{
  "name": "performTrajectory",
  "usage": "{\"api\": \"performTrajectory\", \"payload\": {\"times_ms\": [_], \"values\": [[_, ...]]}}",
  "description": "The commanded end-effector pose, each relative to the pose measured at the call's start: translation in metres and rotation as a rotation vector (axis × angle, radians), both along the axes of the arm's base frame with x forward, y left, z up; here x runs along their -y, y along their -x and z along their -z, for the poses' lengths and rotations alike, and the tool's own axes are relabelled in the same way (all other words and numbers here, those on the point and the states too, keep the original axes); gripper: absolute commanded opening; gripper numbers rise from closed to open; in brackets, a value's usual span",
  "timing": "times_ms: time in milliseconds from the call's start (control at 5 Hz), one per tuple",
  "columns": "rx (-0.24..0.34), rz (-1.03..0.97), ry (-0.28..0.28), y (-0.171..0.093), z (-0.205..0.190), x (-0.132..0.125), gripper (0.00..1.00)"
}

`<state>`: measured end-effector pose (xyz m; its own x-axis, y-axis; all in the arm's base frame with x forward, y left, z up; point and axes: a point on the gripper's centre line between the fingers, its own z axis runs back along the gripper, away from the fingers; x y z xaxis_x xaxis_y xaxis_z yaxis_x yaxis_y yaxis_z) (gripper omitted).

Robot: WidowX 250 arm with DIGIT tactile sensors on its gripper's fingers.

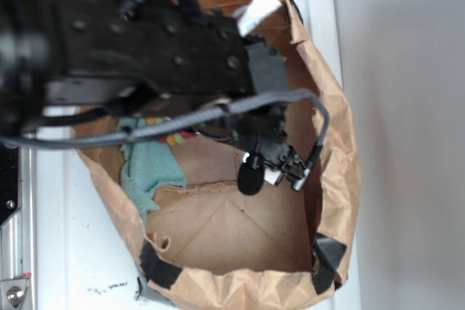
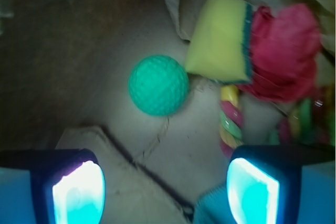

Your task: Grab the green ball.

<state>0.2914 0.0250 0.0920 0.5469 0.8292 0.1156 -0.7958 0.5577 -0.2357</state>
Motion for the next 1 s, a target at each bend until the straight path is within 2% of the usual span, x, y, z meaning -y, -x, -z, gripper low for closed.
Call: {"api": "performTrajectory", "payload": {"times_ms": [0, 200, 600, 800], "values": [[0.068, -0.062, 0.024, -0.011, 0.006, -0.013, 1.0], [0.099, -0.09, 0.01, -0.022, 0.006, -0.019, 1.0], [0.128, -0.028, -0.039, -0.024, 0.021, -0.018, 1.0], [0.166, -0.041, -0.083, -0.034, 0.019, -0.024, 1.0]]}}
